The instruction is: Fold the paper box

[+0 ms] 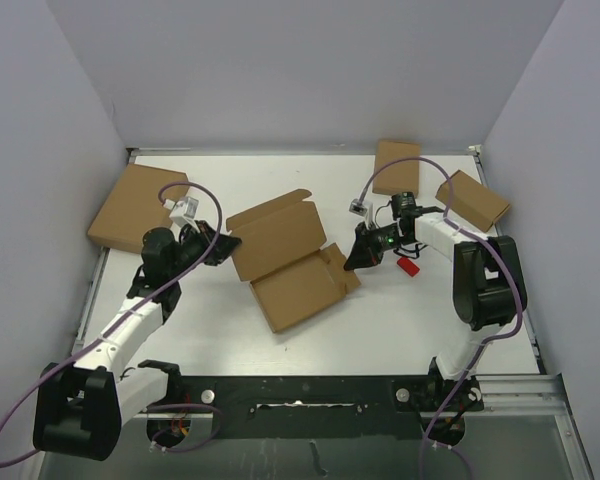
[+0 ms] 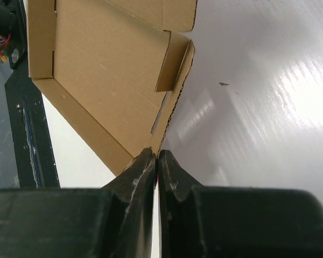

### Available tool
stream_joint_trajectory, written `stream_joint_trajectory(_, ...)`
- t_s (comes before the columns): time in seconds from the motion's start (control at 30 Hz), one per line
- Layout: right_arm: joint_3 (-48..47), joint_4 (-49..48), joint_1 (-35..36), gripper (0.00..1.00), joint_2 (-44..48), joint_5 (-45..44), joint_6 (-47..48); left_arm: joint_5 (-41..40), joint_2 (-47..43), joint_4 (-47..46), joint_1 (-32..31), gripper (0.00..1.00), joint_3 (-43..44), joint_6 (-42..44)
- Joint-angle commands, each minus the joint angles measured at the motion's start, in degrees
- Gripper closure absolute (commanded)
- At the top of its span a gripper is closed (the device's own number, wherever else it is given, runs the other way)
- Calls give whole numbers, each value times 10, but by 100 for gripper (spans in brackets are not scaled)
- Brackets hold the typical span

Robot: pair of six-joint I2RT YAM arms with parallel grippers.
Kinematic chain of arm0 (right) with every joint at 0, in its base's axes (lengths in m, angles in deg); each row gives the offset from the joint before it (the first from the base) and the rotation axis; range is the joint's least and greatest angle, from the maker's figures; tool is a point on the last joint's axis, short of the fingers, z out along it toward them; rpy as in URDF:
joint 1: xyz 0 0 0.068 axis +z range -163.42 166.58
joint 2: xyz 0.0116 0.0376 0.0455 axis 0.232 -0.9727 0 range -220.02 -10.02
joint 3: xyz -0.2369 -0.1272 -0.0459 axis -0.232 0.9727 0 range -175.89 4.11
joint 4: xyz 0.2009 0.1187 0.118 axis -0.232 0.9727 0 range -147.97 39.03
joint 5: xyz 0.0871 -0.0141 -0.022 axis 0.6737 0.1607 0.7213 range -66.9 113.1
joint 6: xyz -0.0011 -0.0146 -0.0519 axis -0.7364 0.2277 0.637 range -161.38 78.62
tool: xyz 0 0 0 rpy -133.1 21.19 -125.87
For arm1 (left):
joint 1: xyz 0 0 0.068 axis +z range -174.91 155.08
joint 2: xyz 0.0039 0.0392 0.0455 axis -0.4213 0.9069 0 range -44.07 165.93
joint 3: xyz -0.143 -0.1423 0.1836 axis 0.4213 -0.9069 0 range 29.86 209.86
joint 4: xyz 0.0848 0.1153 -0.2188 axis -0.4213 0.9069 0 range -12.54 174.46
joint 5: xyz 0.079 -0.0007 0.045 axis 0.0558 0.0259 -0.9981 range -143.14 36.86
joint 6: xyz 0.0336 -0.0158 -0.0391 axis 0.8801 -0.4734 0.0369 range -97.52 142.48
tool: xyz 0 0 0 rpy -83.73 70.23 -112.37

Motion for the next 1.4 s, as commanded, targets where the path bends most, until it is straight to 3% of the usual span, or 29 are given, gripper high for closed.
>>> stream_joint_trajectory(0.0, 5, -23, 4, 100, 44, 51, 7, -2, 14, -16, -1, 100, 28, 21)
stream_joint_trajectory(0.23, 5, -29, 14, 98, 40, 50, -1, 40, 25, -77, -2, 100, 26, 23)
stream_joint_trajectory(0.93, -6, -30, -19, 56, -48, 109, -47, 81, 20, -116, -3, 100, 6, 73)
stream_joint_trajectory(1.13, -8, -36, -60, 49, -49, 160, -63, 83, 19, -105, -3, 100, 7, 80)
stream_joint_trajectory(1.27, -2, -55, -84, 47, -41, 167, -82, 84, 17, -97, -3, 100, 9, 88)
stream_joint_trajectory(1.37, -1, -79, -91, 59, -40, 125, -113, 90, 19, -93, -3, 100, 13, 93)
